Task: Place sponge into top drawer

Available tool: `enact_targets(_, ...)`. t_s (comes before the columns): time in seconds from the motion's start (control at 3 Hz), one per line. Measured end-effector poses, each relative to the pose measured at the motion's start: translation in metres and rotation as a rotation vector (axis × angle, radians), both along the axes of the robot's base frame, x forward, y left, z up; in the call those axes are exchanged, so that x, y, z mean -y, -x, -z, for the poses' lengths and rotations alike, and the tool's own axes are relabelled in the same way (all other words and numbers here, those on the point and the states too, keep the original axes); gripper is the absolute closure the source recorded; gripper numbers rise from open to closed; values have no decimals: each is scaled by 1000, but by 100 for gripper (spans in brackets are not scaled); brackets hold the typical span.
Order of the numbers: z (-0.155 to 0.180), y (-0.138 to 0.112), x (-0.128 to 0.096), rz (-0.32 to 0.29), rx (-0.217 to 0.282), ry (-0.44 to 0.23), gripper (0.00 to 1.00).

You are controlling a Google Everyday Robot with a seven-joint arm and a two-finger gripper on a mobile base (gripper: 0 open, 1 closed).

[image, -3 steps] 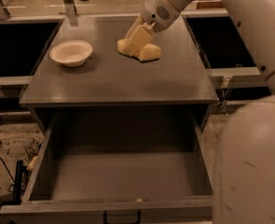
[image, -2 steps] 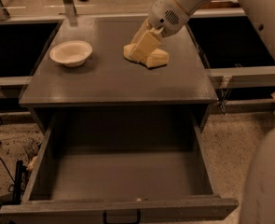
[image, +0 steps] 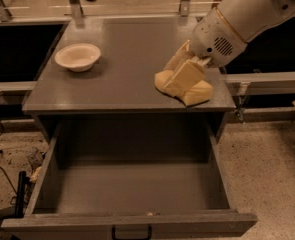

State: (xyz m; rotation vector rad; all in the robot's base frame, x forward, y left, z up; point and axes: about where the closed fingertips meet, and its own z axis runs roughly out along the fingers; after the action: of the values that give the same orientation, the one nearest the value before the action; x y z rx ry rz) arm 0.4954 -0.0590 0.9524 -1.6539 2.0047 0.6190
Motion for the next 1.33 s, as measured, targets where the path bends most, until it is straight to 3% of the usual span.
enact_targets(0.33,0,0,0,0,0,0,100)
enact_targets(1.0,33,3,-19,23,55,-41,100)
enact_targets(1.33,89,4,-41,34,19,-84,100)
